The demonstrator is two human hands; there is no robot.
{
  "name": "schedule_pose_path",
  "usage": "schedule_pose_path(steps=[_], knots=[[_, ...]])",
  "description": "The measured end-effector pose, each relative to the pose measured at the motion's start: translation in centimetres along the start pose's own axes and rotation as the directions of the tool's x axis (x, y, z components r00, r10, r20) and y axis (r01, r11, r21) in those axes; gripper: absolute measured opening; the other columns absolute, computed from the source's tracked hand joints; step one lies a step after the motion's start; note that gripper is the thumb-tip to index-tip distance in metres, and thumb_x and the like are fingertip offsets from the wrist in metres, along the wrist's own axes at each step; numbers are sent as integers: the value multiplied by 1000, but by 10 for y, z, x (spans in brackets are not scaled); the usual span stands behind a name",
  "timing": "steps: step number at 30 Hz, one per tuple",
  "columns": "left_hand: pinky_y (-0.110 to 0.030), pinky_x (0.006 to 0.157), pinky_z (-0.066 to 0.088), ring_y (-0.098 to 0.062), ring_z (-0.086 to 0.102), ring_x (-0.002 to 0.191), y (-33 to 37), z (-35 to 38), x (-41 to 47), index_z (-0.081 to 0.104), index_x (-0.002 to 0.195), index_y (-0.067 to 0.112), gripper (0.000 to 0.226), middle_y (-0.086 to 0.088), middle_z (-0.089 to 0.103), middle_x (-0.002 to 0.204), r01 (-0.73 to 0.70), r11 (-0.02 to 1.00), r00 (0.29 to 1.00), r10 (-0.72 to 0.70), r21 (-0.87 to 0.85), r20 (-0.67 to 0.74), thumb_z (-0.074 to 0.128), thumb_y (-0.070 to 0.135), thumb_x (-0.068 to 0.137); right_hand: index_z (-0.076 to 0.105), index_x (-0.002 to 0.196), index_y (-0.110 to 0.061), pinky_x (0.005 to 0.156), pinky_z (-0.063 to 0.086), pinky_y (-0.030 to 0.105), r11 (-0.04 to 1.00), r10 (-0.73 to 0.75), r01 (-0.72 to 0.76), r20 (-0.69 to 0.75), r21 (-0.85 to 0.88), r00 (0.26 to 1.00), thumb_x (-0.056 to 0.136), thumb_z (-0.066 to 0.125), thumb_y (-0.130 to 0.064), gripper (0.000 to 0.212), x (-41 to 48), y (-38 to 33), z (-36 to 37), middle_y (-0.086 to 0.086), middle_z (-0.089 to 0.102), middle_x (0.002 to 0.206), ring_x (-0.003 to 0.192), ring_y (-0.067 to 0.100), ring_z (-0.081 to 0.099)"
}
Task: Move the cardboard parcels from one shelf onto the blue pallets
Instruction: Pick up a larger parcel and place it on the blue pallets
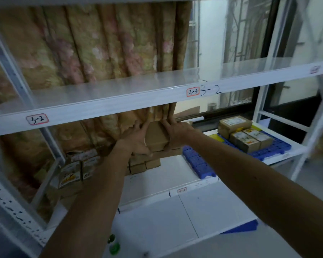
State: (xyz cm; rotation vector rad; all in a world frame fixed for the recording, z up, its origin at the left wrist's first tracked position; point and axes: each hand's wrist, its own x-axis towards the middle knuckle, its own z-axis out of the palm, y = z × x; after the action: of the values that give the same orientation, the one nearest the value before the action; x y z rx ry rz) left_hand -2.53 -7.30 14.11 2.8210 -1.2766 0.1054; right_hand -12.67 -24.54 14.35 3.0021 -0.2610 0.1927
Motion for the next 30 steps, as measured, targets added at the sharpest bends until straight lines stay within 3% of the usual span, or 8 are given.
schedule_pose_path(steps=[6,9,17,20,26,30], knots=[[-46,106,44,-43,40,134,74,-12,-2,-10,159,28,143,-12,-1,164,-71,994,996,76,88,-54,83,67,57,14,153,-18,99,44,48,997,80,-80,-26,-5,996,60,81,-67,124,-61,46,-24,17,31,144,123,40,49],[-50,110,39,-42,41,134,99,-17,0,-9,158,26,143,-14,8,161,-76,986,995,84,146,-50,80,72,56,13,153,-19,98,46,49,995,100,-100,-24,-14,995,59,81,-67,125,-78,64,-29,17,31,144,121,39,50],[-43,99,43,-39,48,126,176,-17,25,-1,160,22,138,-14,18,152,-95,981,991,110,168,-82,82,68,59,14,153,-17,97,47,47,992,111,-115,-70,-54,991,61,81,-66,124,-107,139,-24,15,31,144,122,38,49],[-43,102,42,-41,41,134,216,-7,41,0,160,24,140,-13,11,160,-81,986,991,95,144,-93,82,70,56,15,152,-19,96,47,49,993,109,-111,-51,-40,993,60,82,-64,122,-116,180,-12,15,31,143,122,38,48],[-50,102,41,-44,41,131,282,41,70,4,159,19,136,-20,21,154,-48,990,997,56,136,-58,82,66,59,11,152,-22,99,44,52,998,66,-66,34,-12,997,59,83,-64,126,-121,256,42,17,24,150,124,40,46],[-45,105,39,-41,34,137,298,76,80,5,160,18,136,-19,21,154,-13,995,999,17,99,-32,84,65,60,6,153,-22,107,39,53,1000,-12,13,94,-11,996,61,81,-66,127,-115,279,81,18,23,151,132,40,38]])
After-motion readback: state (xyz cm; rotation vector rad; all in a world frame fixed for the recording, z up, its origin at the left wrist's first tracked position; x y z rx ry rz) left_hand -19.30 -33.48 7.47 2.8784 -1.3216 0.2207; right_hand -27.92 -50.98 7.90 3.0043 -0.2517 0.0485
